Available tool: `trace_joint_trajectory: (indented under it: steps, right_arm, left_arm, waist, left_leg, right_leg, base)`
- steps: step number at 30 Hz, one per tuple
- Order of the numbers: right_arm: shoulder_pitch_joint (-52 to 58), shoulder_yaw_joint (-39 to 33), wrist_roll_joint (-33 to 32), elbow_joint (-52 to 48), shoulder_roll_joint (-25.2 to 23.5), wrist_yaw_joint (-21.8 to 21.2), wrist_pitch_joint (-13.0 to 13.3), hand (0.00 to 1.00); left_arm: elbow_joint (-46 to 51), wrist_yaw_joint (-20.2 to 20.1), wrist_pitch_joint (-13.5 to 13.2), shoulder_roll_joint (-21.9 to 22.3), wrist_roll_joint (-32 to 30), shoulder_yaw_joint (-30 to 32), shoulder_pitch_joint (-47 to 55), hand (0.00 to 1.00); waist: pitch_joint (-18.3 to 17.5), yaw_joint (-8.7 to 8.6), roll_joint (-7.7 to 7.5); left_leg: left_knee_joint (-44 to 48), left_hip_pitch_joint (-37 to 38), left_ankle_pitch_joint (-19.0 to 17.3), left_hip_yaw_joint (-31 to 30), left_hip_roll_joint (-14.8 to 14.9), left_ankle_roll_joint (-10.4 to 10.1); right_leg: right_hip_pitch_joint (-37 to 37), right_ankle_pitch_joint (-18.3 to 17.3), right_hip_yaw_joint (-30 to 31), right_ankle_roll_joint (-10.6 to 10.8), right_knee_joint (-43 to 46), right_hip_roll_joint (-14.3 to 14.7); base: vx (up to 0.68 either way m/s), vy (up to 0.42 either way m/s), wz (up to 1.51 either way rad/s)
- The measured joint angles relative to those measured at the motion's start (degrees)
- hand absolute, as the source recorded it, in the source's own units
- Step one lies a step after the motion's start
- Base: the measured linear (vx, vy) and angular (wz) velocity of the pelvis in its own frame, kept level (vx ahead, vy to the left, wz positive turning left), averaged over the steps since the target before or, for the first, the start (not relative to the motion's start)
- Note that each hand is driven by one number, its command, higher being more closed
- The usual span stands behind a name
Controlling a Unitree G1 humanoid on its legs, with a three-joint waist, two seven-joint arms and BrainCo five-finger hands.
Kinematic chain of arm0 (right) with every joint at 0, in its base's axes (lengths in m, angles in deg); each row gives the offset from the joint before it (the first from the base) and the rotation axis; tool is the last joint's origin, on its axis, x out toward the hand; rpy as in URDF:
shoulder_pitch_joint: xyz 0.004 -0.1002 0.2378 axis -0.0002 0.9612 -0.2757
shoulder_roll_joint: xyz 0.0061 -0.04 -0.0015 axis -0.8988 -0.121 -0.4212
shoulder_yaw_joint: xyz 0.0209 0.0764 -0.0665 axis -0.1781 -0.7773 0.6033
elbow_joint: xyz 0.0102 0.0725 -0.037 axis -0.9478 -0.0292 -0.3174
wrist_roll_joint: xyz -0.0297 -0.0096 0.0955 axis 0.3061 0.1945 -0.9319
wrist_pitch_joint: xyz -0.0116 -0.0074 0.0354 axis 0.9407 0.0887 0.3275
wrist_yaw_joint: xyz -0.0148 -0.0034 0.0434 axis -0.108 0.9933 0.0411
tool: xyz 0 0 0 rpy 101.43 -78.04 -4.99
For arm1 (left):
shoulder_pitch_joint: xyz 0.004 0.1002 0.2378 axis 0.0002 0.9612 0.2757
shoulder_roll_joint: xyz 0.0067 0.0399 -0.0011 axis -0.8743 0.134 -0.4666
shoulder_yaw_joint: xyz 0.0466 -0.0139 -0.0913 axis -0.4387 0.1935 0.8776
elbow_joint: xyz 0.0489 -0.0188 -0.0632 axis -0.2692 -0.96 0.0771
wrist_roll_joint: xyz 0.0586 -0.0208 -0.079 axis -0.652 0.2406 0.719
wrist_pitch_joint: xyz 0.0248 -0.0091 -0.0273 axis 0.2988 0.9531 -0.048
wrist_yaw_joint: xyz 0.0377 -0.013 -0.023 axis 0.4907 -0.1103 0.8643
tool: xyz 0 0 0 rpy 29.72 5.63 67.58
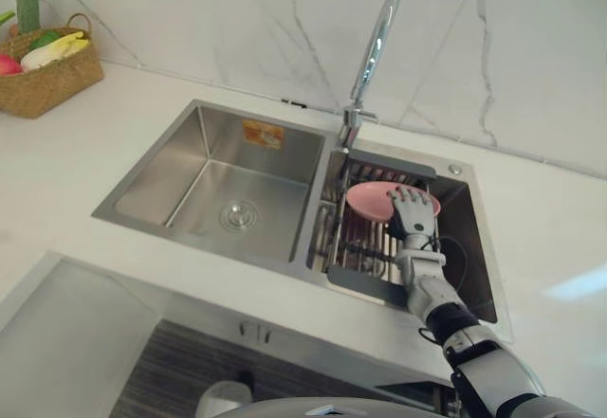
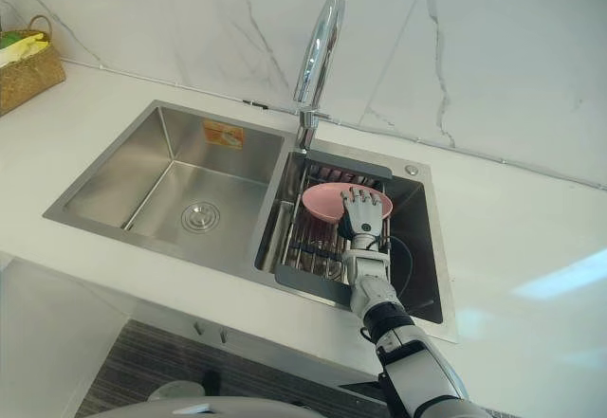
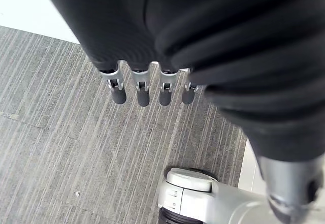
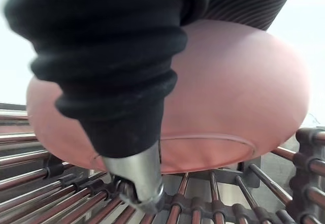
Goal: Walk over to the sink, pick up the cup, carry it to the dishwasher, place the cup inside the dishwasher, then close the dishwasher door
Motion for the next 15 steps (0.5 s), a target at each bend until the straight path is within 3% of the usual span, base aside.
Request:
trace_joint_trajectory:
  steps: [5,15]
  right_arm:
    - [0.0,1.0,-0.3,0.0,0.1,0.8,1.2,1.0]
    - [0.0,0.8,-0.5,-0.5,0.1,4.4,0.8,1.0]
  left_arm:
    - [0.1,0.0,0.1,-0.5,-0.1,0.0,-0.1,0.0]
    - [0.2,0.0,0.0,-0.1,-0.5,0.0,-0.1,0.0]
  waist:
    - [-0.1,-0.36,-0.51]
    - [0.2,-0.09,-0.14]
  left_leg:
    - [0.0,-0.1,0.1,0.1,-0.1,-0.1]
    - [0.0,-0.1,0.2,0.1,0.0,-0.2]
  right_leg:
    - [-0.1,0.3,0.1,-0.2,0.0,0.1]
    - [-0.1,0.3,0.1,-0.3,-0.1,0.2]
  base:
    - [0.03,0.008,-0.01]
    - [0.0,0.0,0.0]
